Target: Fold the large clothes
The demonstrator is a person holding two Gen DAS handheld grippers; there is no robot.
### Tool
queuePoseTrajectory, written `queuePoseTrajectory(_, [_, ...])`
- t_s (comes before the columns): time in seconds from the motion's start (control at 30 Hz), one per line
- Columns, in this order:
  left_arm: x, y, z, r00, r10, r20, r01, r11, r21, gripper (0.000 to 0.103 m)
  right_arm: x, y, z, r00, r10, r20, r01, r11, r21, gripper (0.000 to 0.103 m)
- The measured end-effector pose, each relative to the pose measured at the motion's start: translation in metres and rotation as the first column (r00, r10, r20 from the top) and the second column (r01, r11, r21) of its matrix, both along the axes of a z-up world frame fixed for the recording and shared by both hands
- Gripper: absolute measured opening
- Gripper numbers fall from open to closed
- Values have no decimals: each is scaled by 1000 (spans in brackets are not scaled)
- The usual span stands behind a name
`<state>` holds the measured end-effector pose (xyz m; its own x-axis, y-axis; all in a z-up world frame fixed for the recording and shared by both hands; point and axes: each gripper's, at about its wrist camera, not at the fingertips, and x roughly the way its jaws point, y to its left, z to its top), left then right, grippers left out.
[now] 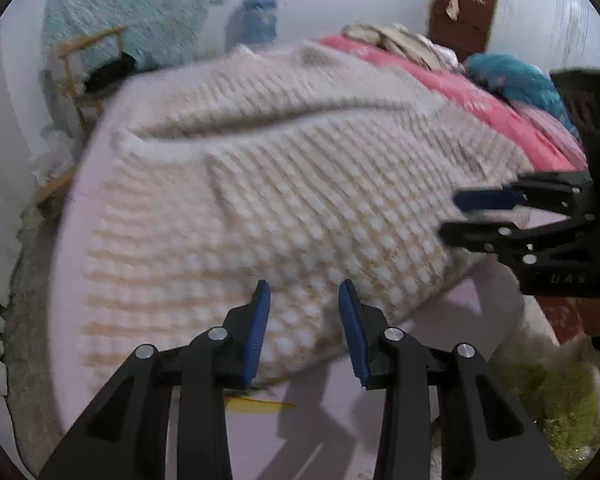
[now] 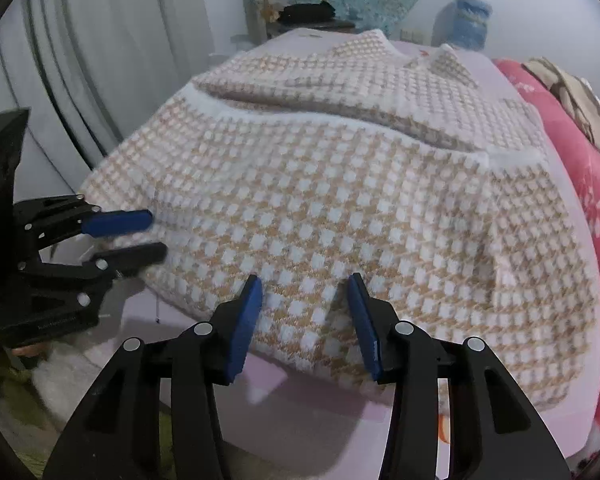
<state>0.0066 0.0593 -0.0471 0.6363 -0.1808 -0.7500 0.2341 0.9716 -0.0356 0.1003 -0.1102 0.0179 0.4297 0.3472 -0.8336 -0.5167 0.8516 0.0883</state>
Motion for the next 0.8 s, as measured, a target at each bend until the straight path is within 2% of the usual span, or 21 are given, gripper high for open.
queuePoseTrajectory(0.07, [2,14,4,999,46,9,-46,999,0,36,0,-6,6,999,-16,29,16,1000,12,42])
queuePoseTrajectory(0.13, [13,36,-12,992,118,-54,-119,993,-5,36,6,-8,0,999,-35,21,35,999,-14,44])
queuePoseTrajectory(0.2, [14,49,-16,990,126,-64,-131,987,-90,36,14,-12,-12,999,-48,-7,48,999,7,48])
queuePoseTrajectory(0.27, [16,51,-8,988,129,-82,-138,985,-108,37,15,-15,-8,999,-44,-28,45,999,21,48])
queuePoseTrajectory(0.33, [14,53,3,989,136,-59,-142,984,-106,40,21,-27,7,997,-75,-4,75,996,53,48])
queuePoseTrajectory(0.4, [18,61,8,986,166,-29,-168,980,-105,51,30,-49,15,990,-140,15,138,987,81,50])
queuePoseTrajectory(0.47, [28,71,4,979,200,-39,-203,973,-111,53,44,-66,10,974,-225,7,224,971,82,51])
queuePoseTrajectory(0.53, [36,77,-5,975,209,-73,-217,966,-143,53,62,-90,-10,942,-330,-58,332,943,33,51])
queuePoseTrajectory(0.57, [38,79,-5,975,210,-72,-218,964,-151,53,65,-95,-19,935,-340,-97,344,938,36,51])
queuePoseTrajectory(0.63, [41,74,1,975,210,-68,-218,968,-124,58,64,-93,-15,938,-334,-90,339,940,45,51])
queuePoseTrajectory(0.7, [43,69,14,978,204,-50,-209,969,-131,61,61,-82,-1,949,-311,-46,313,950,27,59])
queuePoseTrajectory(0.8, [53,56,30,986,168,3,-166,977,-134,69,59,-70,15,961,-275,-23,276,958,82,66])
